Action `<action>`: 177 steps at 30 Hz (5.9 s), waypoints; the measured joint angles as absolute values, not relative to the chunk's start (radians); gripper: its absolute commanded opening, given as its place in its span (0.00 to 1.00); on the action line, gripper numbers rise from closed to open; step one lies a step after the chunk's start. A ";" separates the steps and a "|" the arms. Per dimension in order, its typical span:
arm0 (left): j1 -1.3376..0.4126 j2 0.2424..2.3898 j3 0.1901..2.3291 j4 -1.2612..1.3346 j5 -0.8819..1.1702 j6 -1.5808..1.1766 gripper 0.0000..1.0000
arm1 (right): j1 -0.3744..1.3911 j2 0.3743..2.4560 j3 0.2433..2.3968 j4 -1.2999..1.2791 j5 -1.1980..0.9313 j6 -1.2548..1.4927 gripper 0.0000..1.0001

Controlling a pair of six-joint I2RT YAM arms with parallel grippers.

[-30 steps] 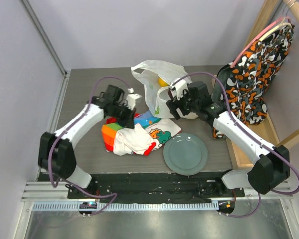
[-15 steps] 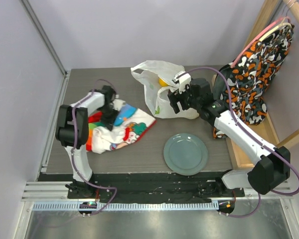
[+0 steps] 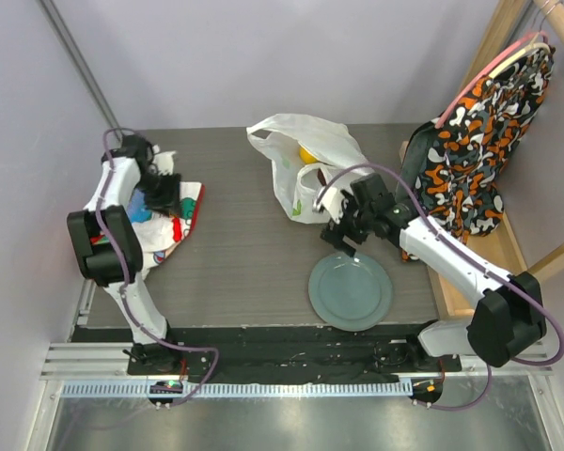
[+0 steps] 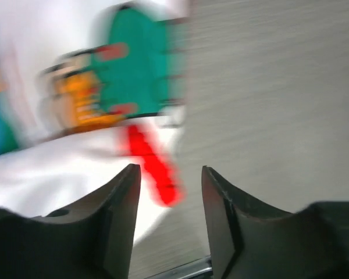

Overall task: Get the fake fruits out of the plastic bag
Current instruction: Move the distractor to the center of the board, then move the plate to the center of the board, then adjust the plastic bag at the center of the board.

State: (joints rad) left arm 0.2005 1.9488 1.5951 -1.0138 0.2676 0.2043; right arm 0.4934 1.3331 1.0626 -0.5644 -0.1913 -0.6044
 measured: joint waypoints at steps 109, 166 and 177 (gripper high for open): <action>-0.361 2.109 2.178 -0.777 0.402 0.273 0.81 | 0.437 1.579 1.286 -0.582 -0.197 0.029 0.88; -0.166 1.533 1.647 -0.595 0.300 -0.159 0.00 | 0.371 1.592 1.421 -0.283 -0.105 -0.279 0.15; -0.181 1.352 1.189 -0.704 0.509 -0.228 0.00 | 0.385 1.438 1.389 -0.716 -0.260 -0.303 0.67</action>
State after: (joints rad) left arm -0.1810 1.3521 1.1893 -0.7036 0.5091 -0.2279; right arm 0.3855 1.4376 1.3891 -0.7162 -0.2596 -0.3035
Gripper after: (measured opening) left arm 0.027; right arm 0.670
